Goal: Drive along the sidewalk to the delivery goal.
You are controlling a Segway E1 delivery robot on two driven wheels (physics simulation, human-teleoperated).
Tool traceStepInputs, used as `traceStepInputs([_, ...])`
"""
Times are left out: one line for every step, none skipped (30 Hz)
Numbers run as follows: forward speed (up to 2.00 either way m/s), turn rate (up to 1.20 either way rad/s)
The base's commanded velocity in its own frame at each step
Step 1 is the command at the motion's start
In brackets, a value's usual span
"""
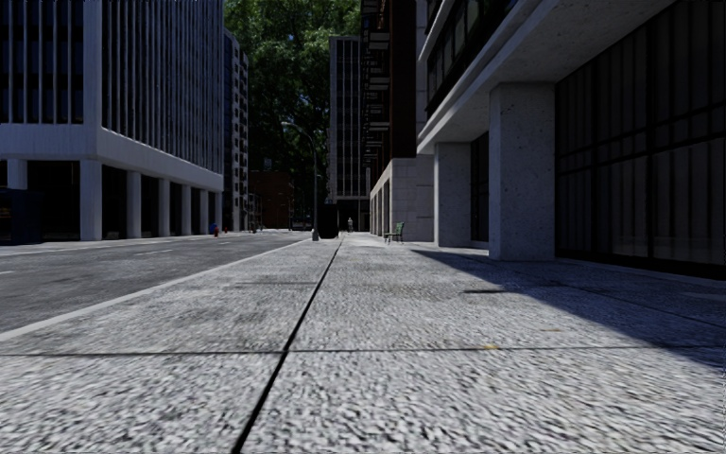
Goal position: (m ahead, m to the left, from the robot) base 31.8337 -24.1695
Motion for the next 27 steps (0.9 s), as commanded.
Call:
traceStepInputs([2.00, 0.00])
traceStepInputs([2.00, 0.00])
traceStepInputs([2.00, 0.00])
traceStepInputs([2.00, 0.00])
traceStepInputs([2.00, 0.00])
traceStepInputs([2.00, 0.00])
traceStepInputs([2.00, 0.00])
traceStepInputs([2.00, 0.00])
traceStepInputs([2.00, 0.00])
traceStepInputs([2.00, 0.00])
traceStepInputs([2.00, 0.00])
traceStepInputs([2.00, 0.00])
traceStepInputs([2.00, 0.00])
traceStepInputs([2.00, 0.00])
traceStepInputs([2.00, 0.00])
traceStepInputs([2.00, 0.00])
traceStepInputs([2.00, -0.08])
traceStepInputs([2.00, -0.14])
traceStepInputs([2.00, -0.18])
traceStepInputs([2.00, -0.18])
traceStepInputs([2.00, -0.20])
traceStepInputs([2.00, -0.22])
traceStepInputs([2.00, -0.24])
traceStepInputs([2.00, -0.24])
traceStepInputs([2.00, -0.26])
traceStepInputs([2.00, -0.27])
traceStepInputs([2.00, -0.28])
